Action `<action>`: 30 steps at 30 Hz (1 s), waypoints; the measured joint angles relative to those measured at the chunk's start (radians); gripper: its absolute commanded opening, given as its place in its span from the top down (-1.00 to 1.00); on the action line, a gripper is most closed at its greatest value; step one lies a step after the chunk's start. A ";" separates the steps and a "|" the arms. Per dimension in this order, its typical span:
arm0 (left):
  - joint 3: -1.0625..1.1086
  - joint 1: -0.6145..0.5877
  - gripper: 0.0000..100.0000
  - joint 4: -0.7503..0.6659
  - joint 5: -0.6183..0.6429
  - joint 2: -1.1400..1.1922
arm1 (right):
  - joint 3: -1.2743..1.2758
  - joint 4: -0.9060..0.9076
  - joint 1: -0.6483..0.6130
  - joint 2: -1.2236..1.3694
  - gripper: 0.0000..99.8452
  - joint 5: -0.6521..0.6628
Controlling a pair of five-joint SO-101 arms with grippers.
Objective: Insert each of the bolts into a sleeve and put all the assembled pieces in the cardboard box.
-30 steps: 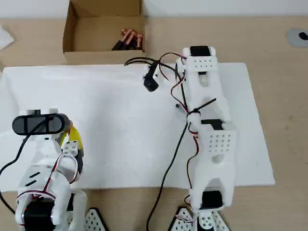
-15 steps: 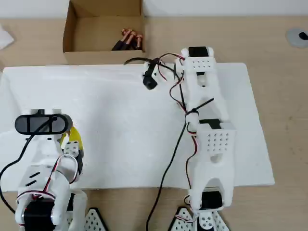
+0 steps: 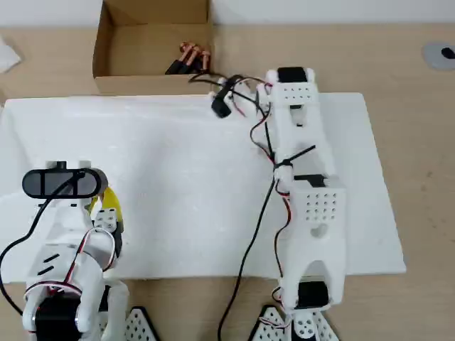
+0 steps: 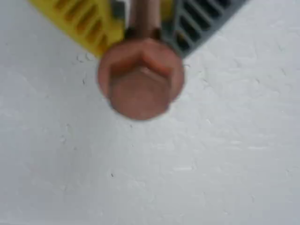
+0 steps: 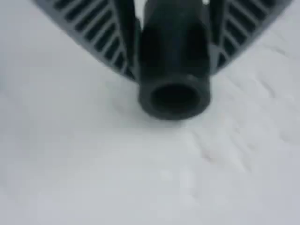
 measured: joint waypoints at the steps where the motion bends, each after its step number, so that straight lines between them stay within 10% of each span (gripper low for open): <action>1: 0.000 0.000 0.99 0.000 0.000 0.000 | -0.040 0.023 0.003 -0.005 0.98 -0.023; 13: 0.120 -0.087 0.99 -0.227 0.003 0.000 | -0.247 0.097 0.003 -0.526 0.98 -0.434; 19: 0.133 -0.101 0.99 -0.290 0.021 0.000 | 0.114 0.098 -0.031 -0.997 0.98 -0.700; 30: 0.087 -0.074 0.98 -0.367 0.072 0.040 | 0.994 -0.101 -0.196 -1.933 0.98 -0.730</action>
